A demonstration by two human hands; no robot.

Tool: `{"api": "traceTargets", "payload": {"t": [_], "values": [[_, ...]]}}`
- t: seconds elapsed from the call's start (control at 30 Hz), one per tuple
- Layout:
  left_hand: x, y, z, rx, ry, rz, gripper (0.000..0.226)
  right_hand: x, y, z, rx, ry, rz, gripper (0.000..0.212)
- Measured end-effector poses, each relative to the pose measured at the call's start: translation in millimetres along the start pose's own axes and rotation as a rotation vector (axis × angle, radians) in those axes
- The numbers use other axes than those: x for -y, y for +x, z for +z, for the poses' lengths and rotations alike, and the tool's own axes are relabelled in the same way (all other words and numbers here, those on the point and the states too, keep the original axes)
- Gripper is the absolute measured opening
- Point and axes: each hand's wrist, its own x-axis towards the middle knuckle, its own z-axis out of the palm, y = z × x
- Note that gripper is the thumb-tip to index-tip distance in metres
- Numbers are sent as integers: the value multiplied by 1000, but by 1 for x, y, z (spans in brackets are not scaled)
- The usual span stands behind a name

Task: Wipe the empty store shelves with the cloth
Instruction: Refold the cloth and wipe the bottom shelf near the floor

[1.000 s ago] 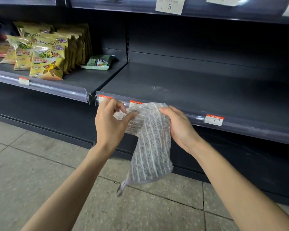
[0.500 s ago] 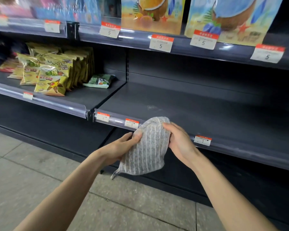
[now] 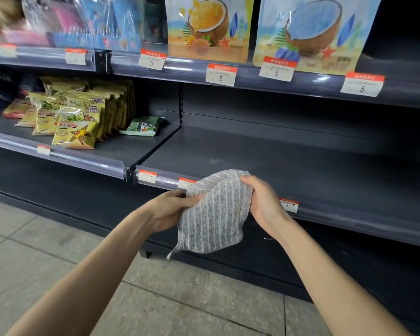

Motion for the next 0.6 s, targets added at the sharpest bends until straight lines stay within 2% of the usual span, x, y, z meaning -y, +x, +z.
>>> {"api": "traceTargets", "payload": {"t": [0.1, 0.13, 0.2, 0.27, 0.37, 0.47, 0.53, 0.6], "values": [[-6, 0, -6, -174, 9, 41, 101, 0, 0, -2, -118, -208, -121, 22], [-8, -2, -5, -213, 24, 44, 104, 0, -2, -1, -137, -239, -155, 20], [-10, -5, 0, -199, 85, -1, 89, 1, -3, 0, -145, -244, -178, 23], [-9, -7, 6, -80, 158, -143, 62, 1, -2, 3, -92, -171, -133, 22], [3, -3, 7, 12, 80, -295, 66, 2, -1, 7, -3, -61, -56, 20], [11, -2, 9, 67, 38, -246, 61, 2, -3, 7, 15, -75, -50, 22], [12, -3, 6, 41, -34, -192, 55, 2, -4, 5, 3, -114, -42, 23], [12, -2, 1, -47, -115, -94, 63, 1, -6, 4, -25, -188, -55, 25]]}}
